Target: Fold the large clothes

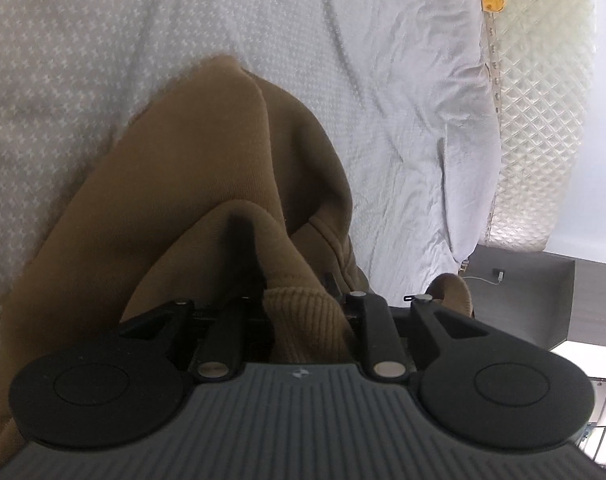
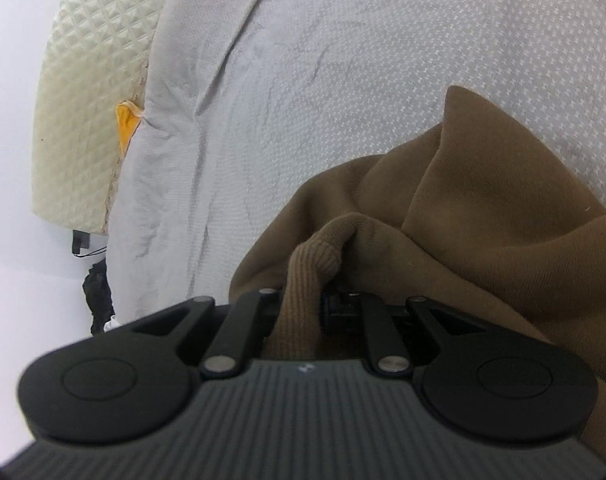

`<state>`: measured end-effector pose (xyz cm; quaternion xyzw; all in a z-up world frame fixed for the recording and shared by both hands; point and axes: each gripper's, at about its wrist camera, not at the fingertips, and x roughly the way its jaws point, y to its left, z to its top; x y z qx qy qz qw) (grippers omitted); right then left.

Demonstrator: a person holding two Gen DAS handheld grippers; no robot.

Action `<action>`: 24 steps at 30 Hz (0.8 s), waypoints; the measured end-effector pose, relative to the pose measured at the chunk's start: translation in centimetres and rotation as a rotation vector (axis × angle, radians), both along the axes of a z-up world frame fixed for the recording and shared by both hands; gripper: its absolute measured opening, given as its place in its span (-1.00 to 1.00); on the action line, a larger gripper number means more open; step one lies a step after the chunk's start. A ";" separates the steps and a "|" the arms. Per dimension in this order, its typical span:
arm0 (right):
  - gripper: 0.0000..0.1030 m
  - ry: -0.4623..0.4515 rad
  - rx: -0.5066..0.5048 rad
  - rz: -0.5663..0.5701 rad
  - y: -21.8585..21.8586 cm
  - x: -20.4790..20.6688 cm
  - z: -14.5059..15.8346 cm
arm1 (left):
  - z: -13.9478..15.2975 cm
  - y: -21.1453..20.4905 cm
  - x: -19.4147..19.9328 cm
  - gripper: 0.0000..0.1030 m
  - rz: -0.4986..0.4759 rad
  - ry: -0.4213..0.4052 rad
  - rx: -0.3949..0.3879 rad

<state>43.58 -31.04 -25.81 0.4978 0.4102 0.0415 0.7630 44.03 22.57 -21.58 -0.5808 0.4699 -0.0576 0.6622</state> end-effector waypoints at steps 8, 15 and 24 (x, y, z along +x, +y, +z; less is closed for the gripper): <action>-0.73 -0.029 -0.034 0.024 0.0 -0.4 0.4 | 0.8 1.0 -1.3 -0.36 -0.039 -0.017 -0.039; -0.73 -0.034 -0.048 0.032 0.5 -0.1 0.8 | 2.6 4.1 -4.0 0.33 -0.019 -0.063 -0.098; -0.73 -0.030 -0.053 0.031 0.6 0.1 0.7 | 8.0 4.8 -7.9 0.60 0.045 -0.177 0.098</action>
